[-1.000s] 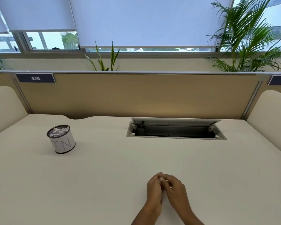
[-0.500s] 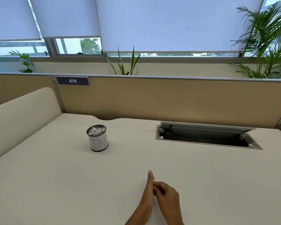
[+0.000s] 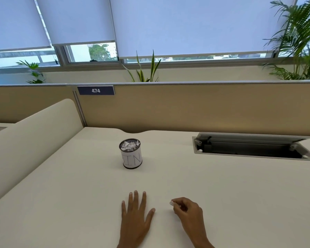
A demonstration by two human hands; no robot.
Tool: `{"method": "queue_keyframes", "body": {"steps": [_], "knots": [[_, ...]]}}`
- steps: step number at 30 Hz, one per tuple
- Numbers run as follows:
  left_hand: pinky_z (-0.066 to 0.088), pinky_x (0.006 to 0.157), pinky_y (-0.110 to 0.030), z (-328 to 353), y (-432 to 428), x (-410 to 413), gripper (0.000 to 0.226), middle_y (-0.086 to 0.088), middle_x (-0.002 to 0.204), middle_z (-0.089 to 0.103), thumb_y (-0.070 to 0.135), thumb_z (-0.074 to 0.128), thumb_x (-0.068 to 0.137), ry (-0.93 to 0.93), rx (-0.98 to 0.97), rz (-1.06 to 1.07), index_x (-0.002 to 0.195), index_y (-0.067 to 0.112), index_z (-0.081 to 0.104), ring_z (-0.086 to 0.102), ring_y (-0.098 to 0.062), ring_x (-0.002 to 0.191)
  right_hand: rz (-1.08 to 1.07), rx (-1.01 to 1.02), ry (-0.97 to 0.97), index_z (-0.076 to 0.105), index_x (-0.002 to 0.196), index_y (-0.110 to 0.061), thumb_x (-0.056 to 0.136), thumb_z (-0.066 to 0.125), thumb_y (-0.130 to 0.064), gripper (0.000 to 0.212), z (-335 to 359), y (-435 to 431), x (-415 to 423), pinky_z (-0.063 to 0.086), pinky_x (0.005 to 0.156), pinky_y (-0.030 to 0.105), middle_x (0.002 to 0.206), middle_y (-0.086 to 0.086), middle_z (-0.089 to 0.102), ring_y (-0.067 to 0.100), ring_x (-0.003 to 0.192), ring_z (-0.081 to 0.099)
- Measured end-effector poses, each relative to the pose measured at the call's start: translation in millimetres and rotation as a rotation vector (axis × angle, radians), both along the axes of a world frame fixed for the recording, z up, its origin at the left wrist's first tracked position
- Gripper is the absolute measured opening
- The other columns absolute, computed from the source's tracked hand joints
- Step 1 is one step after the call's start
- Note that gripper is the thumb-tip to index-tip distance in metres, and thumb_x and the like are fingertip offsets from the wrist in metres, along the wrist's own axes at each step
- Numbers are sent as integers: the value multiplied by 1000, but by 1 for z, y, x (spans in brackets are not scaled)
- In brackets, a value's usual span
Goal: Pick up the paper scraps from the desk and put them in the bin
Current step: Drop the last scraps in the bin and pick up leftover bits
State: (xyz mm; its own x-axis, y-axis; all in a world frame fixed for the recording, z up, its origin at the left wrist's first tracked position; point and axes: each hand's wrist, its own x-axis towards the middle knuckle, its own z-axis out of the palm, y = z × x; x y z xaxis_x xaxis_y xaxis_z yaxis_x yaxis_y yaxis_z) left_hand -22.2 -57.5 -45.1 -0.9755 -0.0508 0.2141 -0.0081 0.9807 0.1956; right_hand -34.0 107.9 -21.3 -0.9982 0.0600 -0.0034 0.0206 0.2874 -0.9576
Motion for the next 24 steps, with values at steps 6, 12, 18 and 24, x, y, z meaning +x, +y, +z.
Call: {"method": "queue_keyframes", "body": {"steps": [6,12,18,24], "knots": [[1,115,-29,-11,-51,-15,85,-8,105,75,47,-6,96,-18,-137,-17,102,20,74,70,-27,98,13,3,44,68,68,-21,80,67,-5,20,6,-42,-12,42,55,3,61,-9,64,-9,53,56],[0,112,-25,-5,-77,-24,50,-7,152,34,43,19,99,-89,-137,-13,140,26,42,38,-21,138,55,124,139,71,80,-7,81,61,-1,12,20,-78,-40,43,61,5,73,-2,69,2,64,60],[-7,115,-22,-3,-77,-37,81,-6,107,74,43,-2,97,-63,-80,2,101,19,75,73,-25,91,119,256,259,68,88,-4,84,56,-4,12,50,-105,-83,51,78,32,89,12,73,21,83,64],[-10,113,-19,-5,-83,-56,42,-8,109,73,38,51,76,-149,-47,-30,102,15,75,73,-26,93,166,378,362,66,90,0,88,50,-5,16,76,-132,-129,46,75,33,94,18,70,31,91,59]]}}
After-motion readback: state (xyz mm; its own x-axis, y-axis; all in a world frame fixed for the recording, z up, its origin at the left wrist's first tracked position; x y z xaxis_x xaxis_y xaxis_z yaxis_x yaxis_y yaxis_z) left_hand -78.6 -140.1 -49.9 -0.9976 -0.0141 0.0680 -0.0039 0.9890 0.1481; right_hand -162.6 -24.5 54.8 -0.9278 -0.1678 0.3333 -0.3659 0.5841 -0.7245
